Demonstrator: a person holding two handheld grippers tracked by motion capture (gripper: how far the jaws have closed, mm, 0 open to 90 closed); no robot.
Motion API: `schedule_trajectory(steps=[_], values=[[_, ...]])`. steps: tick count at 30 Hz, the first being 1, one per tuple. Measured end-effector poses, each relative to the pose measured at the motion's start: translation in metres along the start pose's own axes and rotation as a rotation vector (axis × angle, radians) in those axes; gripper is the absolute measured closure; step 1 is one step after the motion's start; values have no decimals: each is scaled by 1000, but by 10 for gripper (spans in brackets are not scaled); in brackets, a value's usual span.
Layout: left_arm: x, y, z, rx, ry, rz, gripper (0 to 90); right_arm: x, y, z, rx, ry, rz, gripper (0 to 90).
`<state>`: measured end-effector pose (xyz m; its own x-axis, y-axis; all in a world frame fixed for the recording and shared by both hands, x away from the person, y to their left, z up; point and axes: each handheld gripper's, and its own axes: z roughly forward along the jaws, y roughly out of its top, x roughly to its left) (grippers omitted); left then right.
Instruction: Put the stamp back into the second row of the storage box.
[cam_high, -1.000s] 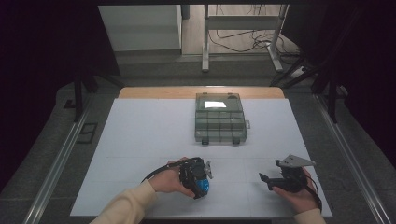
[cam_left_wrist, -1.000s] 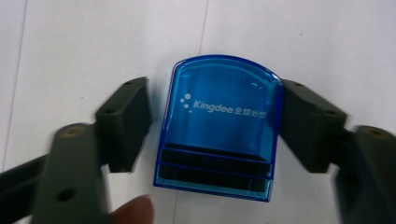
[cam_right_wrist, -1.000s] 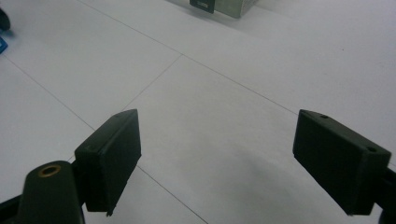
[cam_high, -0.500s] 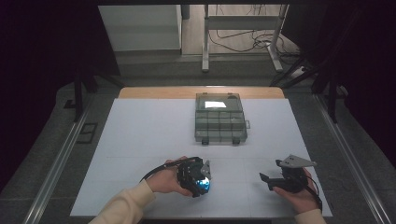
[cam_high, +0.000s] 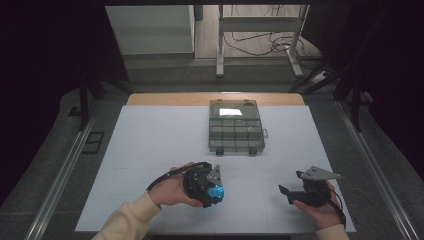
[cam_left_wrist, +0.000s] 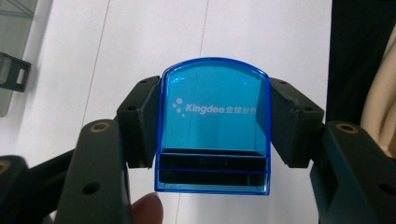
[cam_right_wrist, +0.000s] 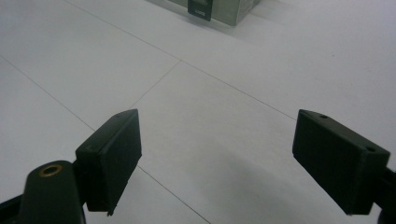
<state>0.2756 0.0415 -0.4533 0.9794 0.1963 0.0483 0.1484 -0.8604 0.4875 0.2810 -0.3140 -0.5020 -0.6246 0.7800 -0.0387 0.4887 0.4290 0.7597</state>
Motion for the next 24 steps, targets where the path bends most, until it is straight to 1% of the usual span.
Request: schedule_trajectory(steps=[2,4,9,13,17,21,22,24], values=[[0,0,-2,3,0,6,415,0,0,0,1,1,-2,159],[0,0,-3,-6,-2,-3,415,-1,0,0,-1,3,0,159],[1,1,-3,-10,-6,0,415,-1,-1,0,-3,7,-1,160],[1,1,-4,-10,10,-6,415,-2,0,0,-9,12,-1,161],[0,2,-4,-16,9,-15,415,-1,0,0,-11,21,-6,161],[0,4,-5,-12,12,-11,415,-1,-1,0,-11,24,-5,161],[1,4,-9,-11,11,-4,415,-1,-1,0,-13,24,-3,161],[3,5,-14,-23,18,-5,415,-1,-1,-1,-14,21,2,161]])
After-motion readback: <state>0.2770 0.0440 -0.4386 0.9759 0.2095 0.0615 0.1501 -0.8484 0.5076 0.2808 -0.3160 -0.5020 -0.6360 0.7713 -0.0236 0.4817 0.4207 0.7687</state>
